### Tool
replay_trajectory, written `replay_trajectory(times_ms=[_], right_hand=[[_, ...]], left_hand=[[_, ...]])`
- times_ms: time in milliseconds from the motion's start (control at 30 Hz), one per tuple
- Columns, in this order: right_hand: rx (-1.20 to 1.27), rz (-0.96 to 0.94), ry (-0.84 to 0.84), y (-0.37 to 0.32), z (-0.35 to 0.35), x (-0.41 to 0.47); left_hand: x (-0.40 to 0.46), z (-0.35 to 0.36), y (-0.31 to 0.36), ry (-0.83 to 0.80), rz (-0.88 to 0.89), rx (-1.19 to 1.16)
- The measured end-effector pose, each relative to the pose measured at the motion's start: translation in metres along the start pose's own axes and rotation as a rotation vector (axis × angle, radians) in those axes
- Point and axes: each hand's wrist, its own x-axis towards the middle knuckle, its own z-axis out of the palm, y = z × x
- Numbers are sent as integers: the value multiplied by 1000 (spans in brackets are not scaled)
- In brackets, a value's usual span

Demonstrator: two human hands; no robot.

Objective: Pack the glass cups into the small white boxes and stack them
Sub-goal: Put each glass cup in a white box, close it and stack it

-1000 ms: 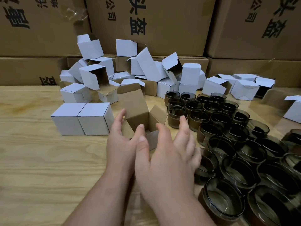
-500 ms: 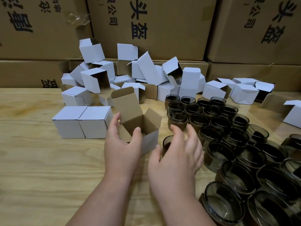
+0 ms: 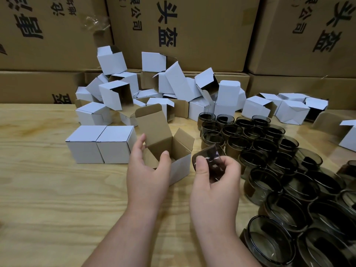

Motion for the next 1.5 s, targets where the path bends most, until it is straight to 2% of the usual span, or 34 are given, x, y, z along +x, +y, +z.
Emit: replay_trajectory(times_ms=[133,267,500,667,767,867,967,1267,1400,1500], right_hand=[[183,-76,46,-7,5,-3],[244,-194,91,-6,5,-4],[371,-117,55,-6,9,-7],[368,-113,33,-7,9,-6],[238,-76,8,-7,9,-6],[94,-140,11,-5,9,-6],[54,-177,9,-6,9,-7],[181,-188,2,-5,11,-8],[204,-319,10,-7,10,-9],[147,-347,-23,-10,7,-7]], left_hand=[[-2,-1,2,-40,1,-14],[-5,-1,4,-96,9,-34],[-6,-1,7,-152,27,-33],[-6,-1,5,-157,28,-42],[-5,-1,4,-162,40,-35],[-5,-2,4,-177,46,-48],[-6,-3,5,-183,36,-77],[-4,-2,4,-171,43,-57],[-6,-2,4,-176,72,-67],[-5,-3,6,-199,74,-109]])
